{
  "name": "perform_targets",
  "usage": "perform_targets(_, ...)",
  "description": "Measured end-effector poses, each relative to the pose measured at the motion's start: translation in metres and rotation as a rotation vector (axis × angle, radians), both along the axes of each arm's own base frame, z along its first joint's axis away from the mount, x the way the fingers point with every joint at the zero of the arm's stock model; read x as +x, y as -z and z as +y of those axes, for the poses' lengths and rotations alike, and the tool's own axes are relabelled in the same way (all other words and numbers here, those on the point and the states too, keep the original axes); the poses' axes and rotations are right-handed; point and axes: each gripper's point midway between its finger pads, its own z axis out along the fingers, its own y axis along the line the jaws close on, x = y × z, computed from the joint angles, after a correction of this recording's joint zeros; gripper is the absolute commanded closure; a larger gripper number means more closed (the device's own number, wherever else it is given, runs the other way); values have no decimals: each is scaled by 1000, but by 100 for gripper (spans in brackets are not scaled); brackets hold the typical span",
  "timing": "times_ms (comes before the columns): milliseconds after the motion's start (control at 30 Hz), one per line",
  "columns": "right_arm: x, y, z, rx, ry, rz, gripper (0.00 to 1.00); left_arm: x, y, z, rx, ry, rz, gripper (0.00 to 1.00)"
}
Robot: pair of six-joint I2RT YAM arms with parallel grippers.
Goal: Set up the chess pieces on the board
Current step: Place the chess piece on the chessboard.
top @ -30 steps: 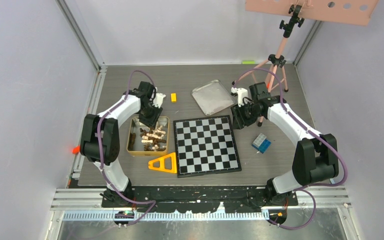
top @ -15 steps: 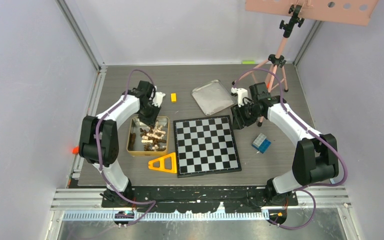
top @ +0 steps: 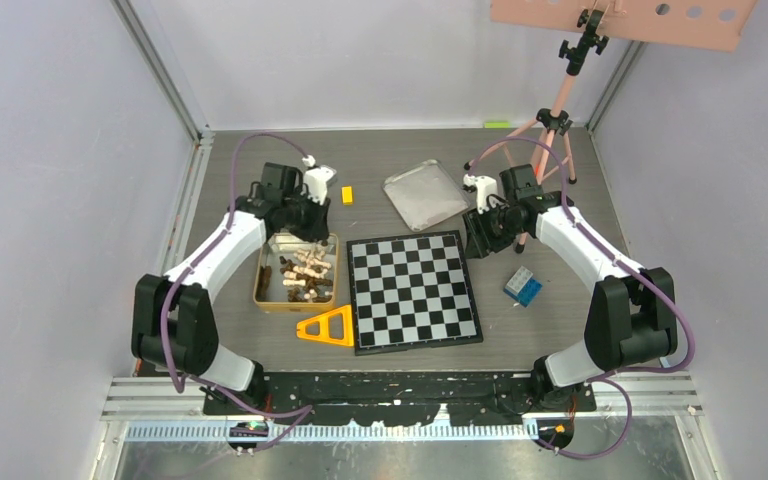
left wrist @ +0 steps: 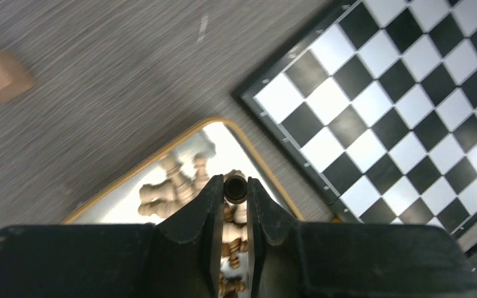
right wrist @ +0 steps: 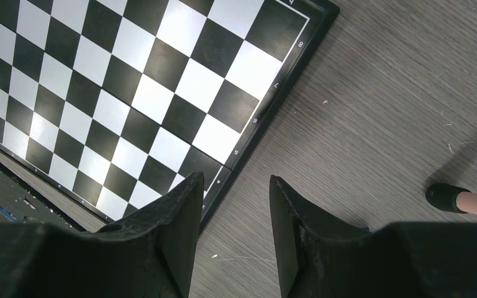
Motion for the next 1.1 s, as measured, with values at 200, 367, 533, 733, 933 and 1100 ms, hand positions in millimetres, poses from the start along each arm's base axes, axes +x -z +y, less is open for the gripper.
perform_targets(200, 1, 0, -2, 0, 7, 0, 51, -10, 14, -53, -114, 147, -58, 100)
perform_targets(367, 1, 0, -3, -1, 11, 0, 51, -15, 33, -88, -141, 241, -94, 100)
perform_targets(533, 2, 1, -5, -1, 14, 1, 51, -8, 42, -101, -151, 271, -148, 100)
perform_targets(733, 0, 3, -6, -2, 17, 7, 51, 9, 40, -103, -137, 269, -227, 100)
perform_targets(933, 0, 4, -7, -3, 21, 12, 51, 15, 40, -102, -121, 272, -258, 100)
perform_targets(1100, 0, 6, -7, -4, 21, 17, 51, 12, 48, -97, -97, 265, -231, 98)
